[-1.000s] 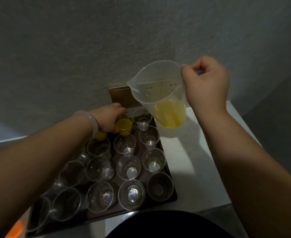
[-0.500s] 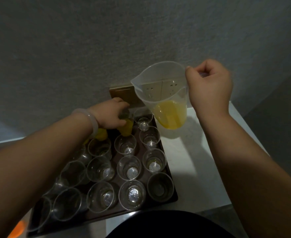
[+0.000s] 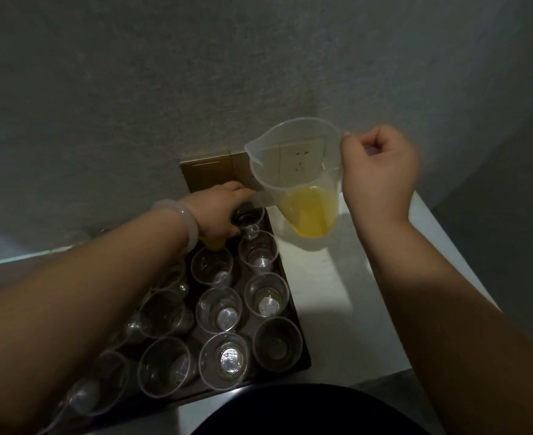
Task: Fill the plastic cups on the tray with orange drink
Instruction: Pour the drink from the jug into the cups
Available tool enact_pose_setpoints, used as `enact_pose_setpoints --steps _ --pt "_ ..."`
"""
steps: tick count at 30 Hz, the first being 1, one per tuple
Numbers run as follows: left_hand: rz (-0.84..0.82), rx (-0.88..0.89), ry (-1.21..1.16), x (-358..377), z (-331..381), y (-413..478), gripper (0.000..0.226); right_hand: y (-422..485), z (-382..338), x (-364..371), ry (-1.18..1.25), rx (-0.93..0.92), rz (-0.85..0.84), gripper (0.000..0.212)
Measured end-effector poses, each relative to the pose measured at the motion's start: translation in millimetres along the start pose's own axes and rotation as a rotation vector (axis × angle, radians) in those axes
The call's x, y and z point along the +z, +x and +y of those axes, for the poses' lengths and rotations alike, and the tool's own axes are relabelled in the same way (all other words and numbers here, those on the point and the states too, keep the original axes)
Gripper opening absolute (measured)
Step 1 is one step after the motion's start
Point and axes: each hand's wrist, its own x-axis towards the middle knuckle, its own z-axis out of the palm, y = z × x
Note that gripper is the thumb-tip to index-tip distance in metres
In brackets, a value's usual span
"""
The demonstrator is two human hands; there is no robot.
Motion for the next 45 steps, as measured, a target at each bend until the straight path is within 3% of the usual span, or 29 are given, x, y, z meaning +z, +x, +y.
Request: enact_pose_setpoints --steps 12,22,27,33,37,40,45 --pt "0.051 -0.030 -0.051 -1 6 5 0.080 -2 29 -1 -0.011 0.169 -0.005 0.029" --pt "0.295 -0.058 -0.297 -19 3 -29 0.073 5 20 -2 0.011 0.143 0.028 0.031" --pt "0.399 0.002 -0.300 -27 -4 -51 0.071 12 -4 0 -0.001 0.003 -0.037 0.035" --pt "0.396 0.030 -0.255 -28 -8 -61 0.069 16 -36 12 -0.221 -0.195 -0.240 0.017" --pt "0.401 0.036 -0.300 -25 -8 -66 0.072 11 -53 20 -0.342 -0.307 -0.340 0.017" --pt "0.379 0.025 -0.324 -22 -7 -68 0.080 6 -65 25 -0.423 -0.385 -0.379 0.012" --pt "0.360 0.004 -0.291 -18 -6 -70 0.075 0 -79 31 -0.513 -0.513 -0.407 0.013"
